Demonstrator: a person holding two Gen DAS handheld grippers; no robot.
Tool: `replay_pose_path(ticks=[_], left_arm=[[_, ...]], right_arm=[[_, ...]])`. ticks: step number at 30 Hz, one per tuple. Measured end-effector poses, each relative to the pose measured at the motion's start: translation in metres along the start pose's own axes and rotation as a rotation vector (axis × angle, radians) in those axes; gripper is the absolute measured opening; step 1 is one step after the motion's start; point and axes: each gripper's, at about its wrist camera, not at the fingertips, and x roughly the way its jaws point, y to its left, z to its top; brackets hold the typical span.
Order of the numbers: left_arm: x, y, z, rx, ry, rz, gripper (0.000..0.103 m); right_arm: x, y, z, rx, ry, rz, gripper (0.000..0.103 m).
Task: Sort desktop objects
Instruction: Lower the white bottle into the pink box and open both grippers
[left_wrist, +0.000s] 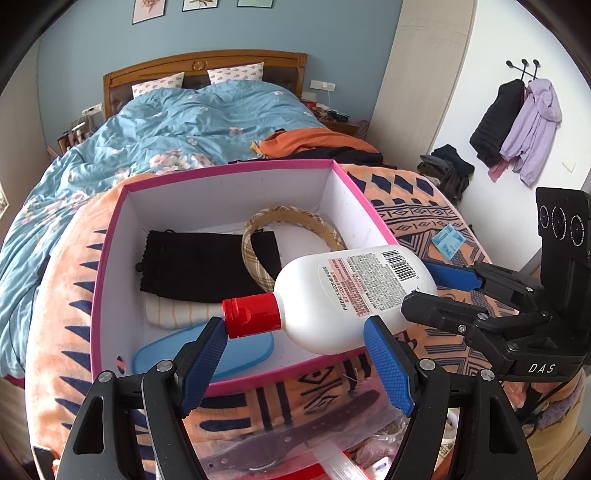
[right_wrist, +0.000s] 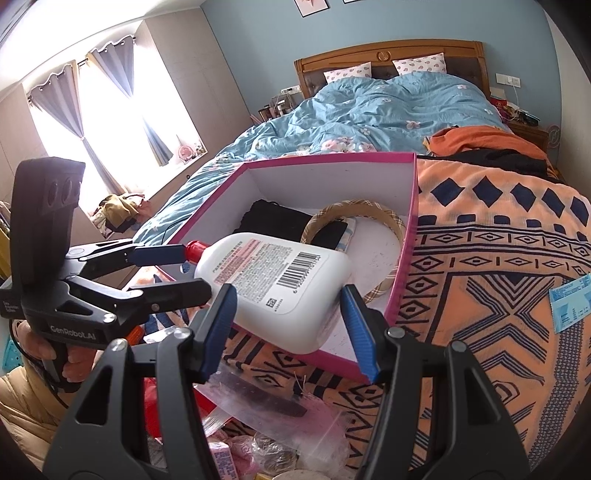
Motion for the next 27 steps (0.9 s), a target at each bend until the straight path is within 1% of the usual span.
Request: replay_pose_path(ticks=[27], left_arm=[[0.019, 0.008, 0.001, -0.016, 0.043, 0.012, 0.077]], right_arm=[[0.016, -0.007, 0.002, 0.001, 0.033, -0.017, 0.061]])
